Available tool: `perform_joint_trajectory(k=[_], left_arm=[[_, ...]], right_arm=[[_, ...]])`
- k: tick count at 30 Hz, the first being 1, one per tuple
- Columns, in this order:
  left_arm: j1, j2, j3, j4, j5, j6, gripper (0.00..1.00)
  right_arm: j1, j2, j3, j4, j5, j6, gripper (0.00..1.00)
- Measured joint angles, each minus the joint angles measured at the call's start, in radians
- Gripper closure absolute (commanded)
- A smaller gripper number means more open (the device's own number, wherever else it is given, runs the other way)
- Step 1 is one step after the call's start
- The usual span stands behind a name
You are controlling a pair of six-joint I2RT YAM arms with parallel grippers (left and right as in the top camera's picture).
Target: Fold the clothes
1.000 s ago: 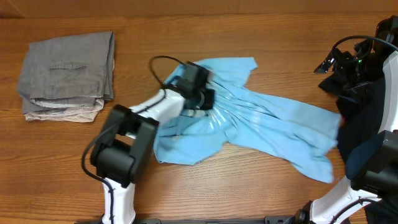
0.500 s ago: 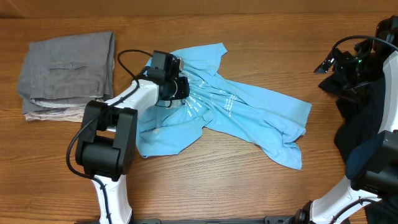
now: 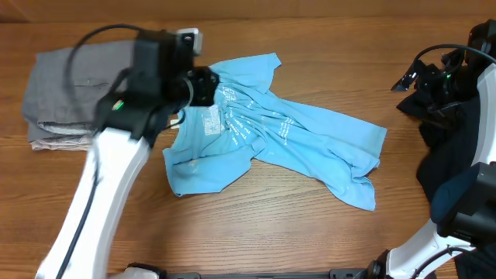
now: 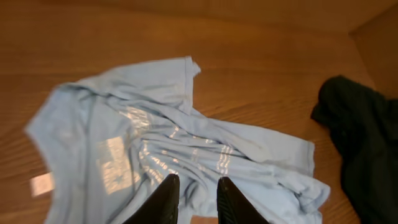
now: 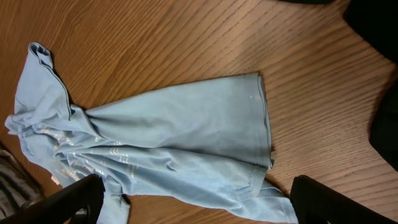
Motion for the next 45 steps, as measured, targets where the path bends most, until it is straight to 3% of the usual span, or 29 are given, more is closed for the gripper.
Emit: perform_joint_trajectory(k=[5, 11, 13, 14, 15, 24, 34, 40, 42, 45], left_arm=[[0.0, -0.146, 0.001, -0.171, -0.048, 0.0, 0.72], [0.0, -0.166, -0.018, -0.289, -0.066, 0.0, 0.71], [0.0, -0.163, -0.044, -0.285, -0.066, 0.0, 0.7], [0.0, -0.16, -0.063, -0.275, -0.066, 0.0, 0.69], [0.0, -0.153, -0.083, -0.269, -0.067, 0.0, 0.69], [0.0, -0.016, -0.203, -0.221, -0.066, 0.0, 0.66], [0.0, 0.092, -0.204, -0.212, -0.065, 0.0, 0.58], [0.0, 0.115, -0.205, -0.199, -0.064, 0.0, 0.4], [0.0, 0.115, -0.205, -0.195, -0.064, 0.001, 0.2], [0.0, 0.115, -0.205, -0.186, -0.063, 0.002, 0.06]], right_arm=[[0.0, 0.0, 0.0, 0.0, 0.0, 0.0, 0.0], [0.0, 0.0, 0.0, 0.018, -0.013, 0.025, 0.0], [0.0, 0.0, -0.001, 0.015, -0.027, 0.025, 0.4], [0.0, 0.0, -0.001, 0.015, -0.037, 0.024, 0.83], [0.0, 0.0, -0.001, 0.005, -0.045, 0.024, 0.96], [0.097, 0.024, -0.004, -0.039, 0.069, 0.027, 0.96], [0.179, 0.199, -0.04, -0.005, 0.164, 0.058, 0.96], [0.179, 0.242, -0.126, 0.113, 0.177, 0.076, 0.96], [0.179, 0.242, -0.161, 0.15, 0.178, 0.084, 0.96], [0.181, 0.242, -0.226, 0.22, 0.181, 0.093, 0.96]])
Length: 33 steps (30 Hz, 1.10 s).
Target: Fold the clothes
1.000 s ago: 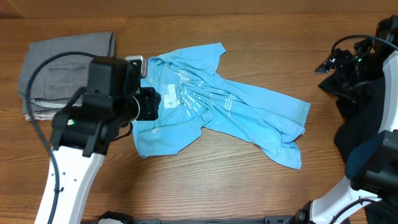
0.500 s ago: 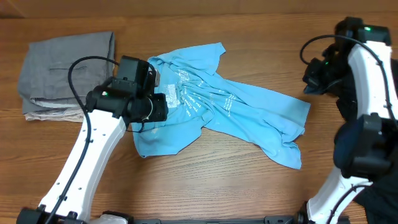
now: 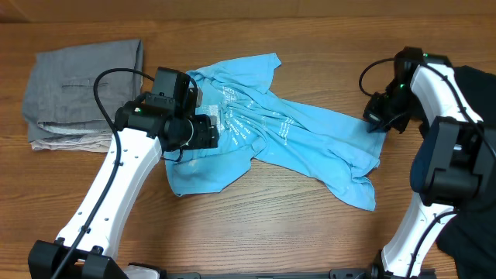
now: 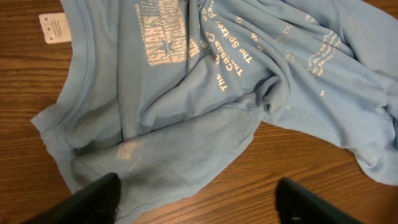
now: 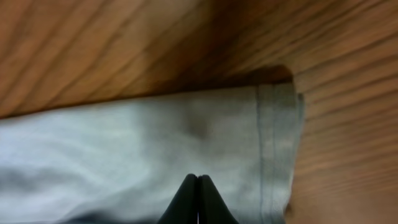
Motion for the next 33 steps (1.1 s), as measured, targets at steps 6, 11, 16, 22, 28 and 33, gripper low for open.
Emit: perform_joint_trajectory(k=[6, 11, 16, 22, 28, 33], left_arm=[[0.0, 0.0, 0.0, 0.018, 0.002, -0.002, 0.0], [0.0, 0.0, 0.0, 0.018, 0.002, -0.002, 0.0], [0.0, 0.0, 0.0, 0.017, 0.002, -0.002, 0.0], [0.0, 0.0, 0.0, 0.017, 0.002, -0.002, 0.0], [0.0, 0.0, 0.0, 0.018, 0.002, -0.002, 0.0], [0.0, 0.0, 0.0, 0.018, 0.002, -0.002, 0.0]], right_arm=[[0.004, 0.0, -0.094, 0.104, 0.0, 0.01, 0.96], [0.004, -0.04, -0.16, 0.232, 0.0, 0.019, 0.96], [0.004, -0.05, -0.18, 0.44, 0.045, 0.052, 0.96], [0.004, -0.027, -0.192, 0.681, 0.112, 0.064, 0.96], [0.004, -0.006, -0.183, 0.74, 0.127, 0.055, 0.96], [0.004, 0.021, -0.051, 0.467, 0.134, 0.031, 0.96]])
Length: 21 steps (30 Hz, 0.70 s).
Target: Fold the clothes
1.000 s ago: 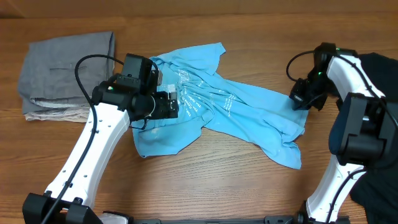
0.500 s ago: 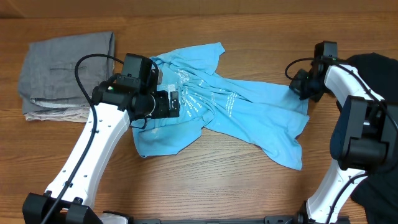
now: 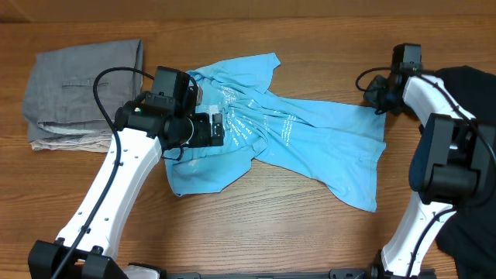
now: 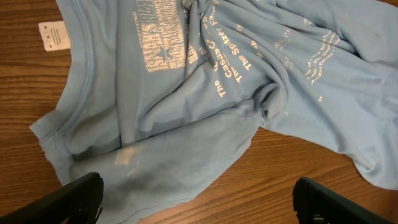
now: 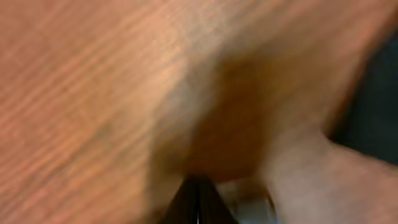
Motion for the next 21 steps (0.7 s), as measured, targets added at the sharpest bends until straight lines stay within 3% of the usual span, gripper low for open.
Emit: perform_joint_trajectory(k=[4, 9, 13, 21], left_arm=[[0.0, 0.0, 0.0, 0.002, 0.0, 0.0, 0.0], [0.0, 0.0, 0.0, 0.002, 0.0, 0.0, 0.0], [0.0, 0.0, 0.0, 0.002, 0.0, 0.0, 0.0], [0.0, 0.0, 0.0, 0.002, 0.0, 0.0, 0.0]], right_arm=[[0.0, 0.008, 0.195, -0.292, -0.015, -0.007, 0.96], [0.004, -0.008, 0.301, -0.446, -0.071, -0.012, 0.96], [0.023, -0.009, 0.197, -0.422, -0.092, -0.015, 0.96], [0.072, -0.02, -0.034, -0.216, -0.099, -0.013, 0.96]])
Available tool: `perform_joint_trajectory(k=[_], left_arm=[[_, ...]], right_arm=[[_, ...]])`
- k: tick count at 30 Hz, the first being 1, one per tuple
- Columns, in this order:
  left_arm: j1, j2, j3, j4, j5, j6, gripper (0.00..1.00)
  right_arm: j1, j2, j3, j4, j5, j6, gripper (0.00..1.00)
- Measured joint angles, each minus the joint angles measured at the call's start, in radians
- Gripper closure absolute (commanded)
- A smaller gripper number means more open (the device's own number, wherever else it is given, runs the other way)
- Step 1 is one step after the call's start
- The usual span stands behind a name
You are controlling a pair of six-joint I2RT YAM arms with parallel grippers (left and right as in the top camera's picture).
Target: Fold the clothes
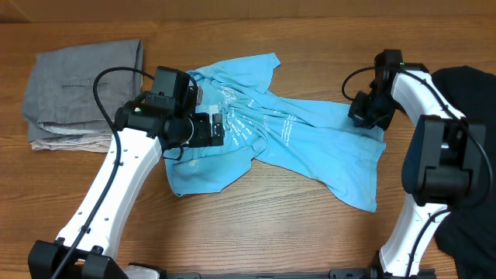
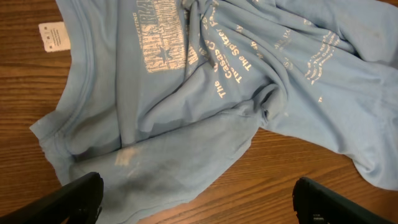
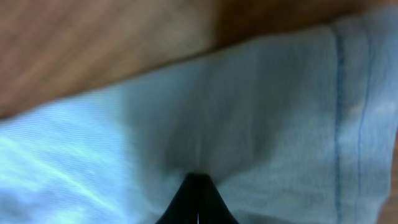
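Observation:
A light blue T-shirt (image 1: 310, 136) with white print lies crumpled in the middle of the wooden table. My left gripper (image 1: 218, 128) hovers just above its left part, wide open, with its fingertips (image 2: 81, 196) at the bottom corners of the left wrist view and the shirt (image 2: 205, 93) and bare wood between them. My right gripper (image 1: 363, 115) is down at the shirt's upper right corner, beside the hem. Its fingers (image 3: 198, 202) are pressed together, and the blue cloth (image 3: 267, 112) puckers toward their tip.
A folded grey garment (image 1: 84, 85) lies at the back left. A dark garment (image 1: 469, 101) is piled at the right edge, close behind my right arm. A white tag (image 2: 53, 34) sticks out by the shirt's collar.
My right gripper has moved left and toward me, from the bare wood beyond the shirt's corner onto the cloth by the hem. My left gripper has stayed where it was, still open.
At first my left arm was raised over the shirt with its fingers close together, and my right gripper was open far to the right. Then the left was low and open over the shirt's left part, the right shut at the right hem. The hem's corner later lay farther back.

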Motion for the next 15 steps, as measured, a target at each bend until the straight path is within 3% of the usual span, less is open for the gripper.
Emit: perform_joint_trajectory(k=[7, 15], left_arm=[[0.0, 0.0, 0.0, 0.0, 0.0, 0.0, 0.0], [0.0, 0.0, 0.0, 0.0, 0.0, 0.0, 0.0]], right_arm=[[-0.002, -0.068, -0.135, 0.215, 0.012, 0.032, 0.96], [-0.003, -0.007, -0.128, 0.492, 0.017, 0.055, 0.96]])
